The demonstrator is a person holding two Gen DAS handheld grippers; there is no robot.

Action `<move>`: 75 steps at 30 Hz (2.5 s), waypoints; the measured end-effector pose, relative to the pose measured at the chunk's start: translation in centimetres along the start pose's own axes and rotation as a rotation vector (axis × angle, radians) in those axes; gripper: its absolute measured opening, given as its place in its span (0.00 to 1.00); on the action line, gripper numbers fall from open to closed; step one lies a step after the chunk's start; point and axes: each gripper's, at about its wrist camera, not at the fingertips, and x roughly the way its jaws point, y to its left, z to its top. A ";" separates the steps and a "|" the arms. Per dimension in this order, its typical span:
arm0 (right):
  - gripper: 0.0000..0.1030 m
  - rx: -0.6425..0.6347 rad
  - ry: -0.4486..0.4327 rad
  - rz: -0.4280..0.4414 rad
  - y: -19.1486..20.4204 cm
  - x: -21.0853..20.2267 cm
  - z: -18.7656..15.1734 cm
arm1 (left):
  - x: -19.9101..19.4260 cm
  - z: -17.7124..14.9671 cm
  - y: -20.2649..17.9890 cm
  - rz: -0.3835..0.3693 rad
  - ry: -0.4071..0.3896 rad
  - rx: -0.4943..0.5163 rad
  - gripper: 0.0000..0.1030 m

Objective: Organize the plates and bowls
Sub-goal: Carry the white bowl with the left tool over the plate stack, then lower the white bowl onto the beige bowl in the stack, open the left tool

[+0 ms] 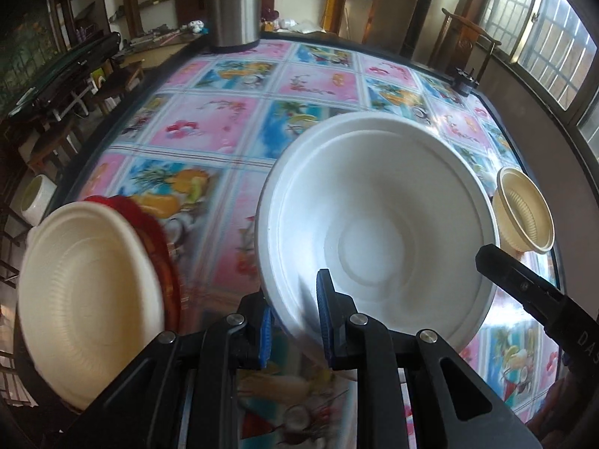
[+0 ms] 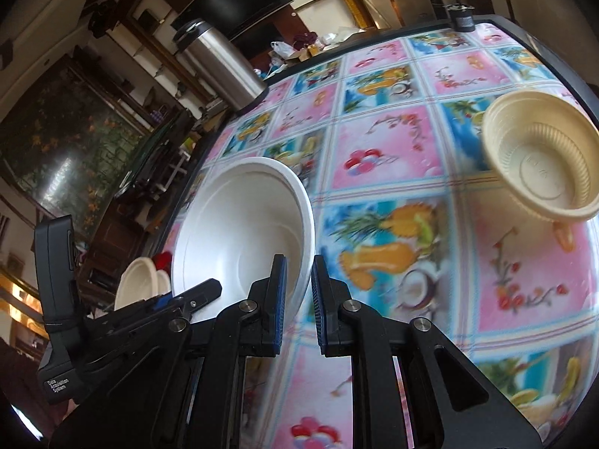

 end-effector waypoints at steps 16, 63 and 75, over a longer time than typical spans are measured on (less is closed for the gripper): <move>0.13 -0.147 0.036 0.052 9.9 2.5 -1.3 | -4.5 -1.4 8.5 0.053 -0.097 -0.105 0.19; 0.13 -0.277 0.177 0.080 17.7 7.8 -4.4 | -5.5 -4.6 16.6 0.100 -0.105 -0.195 0.19; 0.16 -0.212 0.198 0.104 16.9 8.4 -4.6 | -5.3 -4.6 16.3 0.151 -0.113 -0.183 0.31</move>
